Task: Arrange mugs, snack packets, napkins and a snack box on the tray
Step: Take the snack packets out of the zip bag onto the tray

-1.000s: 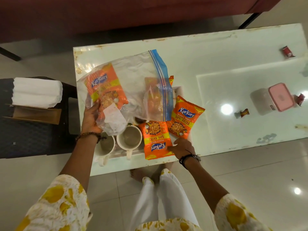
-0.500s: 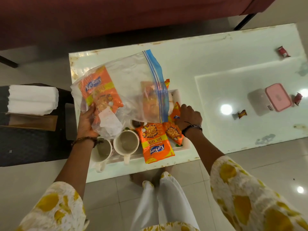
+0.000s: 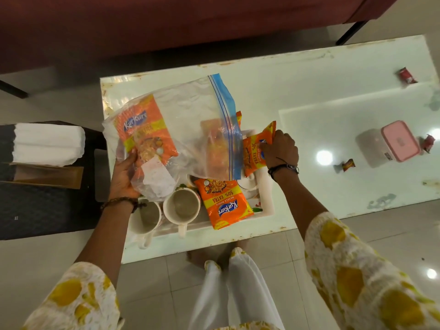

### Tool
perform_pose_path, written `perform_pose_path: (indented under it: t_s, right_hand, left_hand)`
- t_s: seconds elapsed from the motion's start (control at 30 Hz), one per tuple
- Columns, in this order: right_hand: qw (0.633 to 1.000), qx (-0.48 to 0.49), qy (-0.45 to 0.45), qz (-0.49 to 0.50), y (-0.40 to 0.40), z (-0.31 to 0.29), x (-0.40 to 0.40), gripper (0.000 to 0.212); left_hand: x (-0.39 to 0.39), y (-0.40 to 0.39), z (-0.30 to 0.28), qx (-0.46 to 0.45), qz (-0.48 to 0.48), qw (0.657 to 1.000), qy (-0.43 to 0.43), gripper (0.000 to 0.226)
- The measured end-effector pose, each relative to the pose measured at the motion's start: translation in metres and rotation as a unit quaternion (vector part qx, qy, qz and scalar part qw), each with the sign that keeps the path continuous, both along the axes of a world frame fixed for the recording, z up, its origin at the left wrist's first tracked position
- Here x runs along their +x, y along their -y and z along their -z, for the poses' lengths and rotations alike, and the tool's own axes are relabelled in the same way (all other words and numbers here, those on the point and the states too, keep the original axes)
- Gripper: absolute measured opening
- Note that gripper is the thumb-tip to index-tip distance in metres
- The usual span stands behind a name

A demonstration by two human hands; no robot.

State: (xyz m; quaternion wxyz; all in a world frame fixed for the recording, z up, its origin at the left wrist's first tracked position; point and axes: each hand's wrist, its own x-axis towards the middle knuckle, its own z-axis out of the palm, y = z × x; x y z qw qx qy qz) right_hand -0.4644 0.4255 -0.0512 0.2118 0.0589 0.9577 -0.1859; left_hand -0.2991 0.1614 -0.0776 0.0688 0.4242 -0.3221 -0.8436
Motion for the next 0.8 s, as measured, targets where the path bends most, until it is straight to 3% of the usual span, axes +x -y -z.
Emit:
perform_pose_path:
  t_s: [0.13,0.23,0.37,0.43,0.5,0.63,0.8]
  right_hand:
    - [0.998,-0.013,0.052,0.021,-0.004,0.002,-0.001,0.049]
    - [0.998,0.015,-0.046,-0.039,0.000,-0.008,0.006,0.061]
    - [0.969,-0.210,-0.120,-0.041,0.025,-0.030,0.024,0.026]
    - [0.960,-0.254,-0.116,-0.019,0.034,-0.040,0.033,0.024]
    - [0.947,-0.314,-0.066,0.008,0.042,-0.043,0.036,0.028]
    - [0.853,-0.499,0.152,0.023,0.054,-0.051,0.035,0.024]
    - [0.790,-0.538,0.291,0.047,0.064,-0.043,0.030,0.032]
  left_hand:
    - [0.001,-0.003,-0.001,-0.010,0.022,0.999,-0.025,0.049]
    - [0.001,-0.007,0.001,-0.016,0.013,0.998,-0.053,0.044]
    - [-0.003,-0.009,0.001,-0.008,-0.001,0.999,-0.052,0.040]
    - [-0.004,-0.009,0.000,-0.017,0.005,0.998,-0.055,0.040]
    - [-0.005,-0.006,-0.001,-0.038,0.021,0.997,-0.060,0.043]
    - [-0.005,-0.003,-0.003,-0.036,0.079,0.994,-0.068,0.044]
    - [-0.004,-0.004,-0.004,0.029,0.066,0.994,-0.081,0.049]
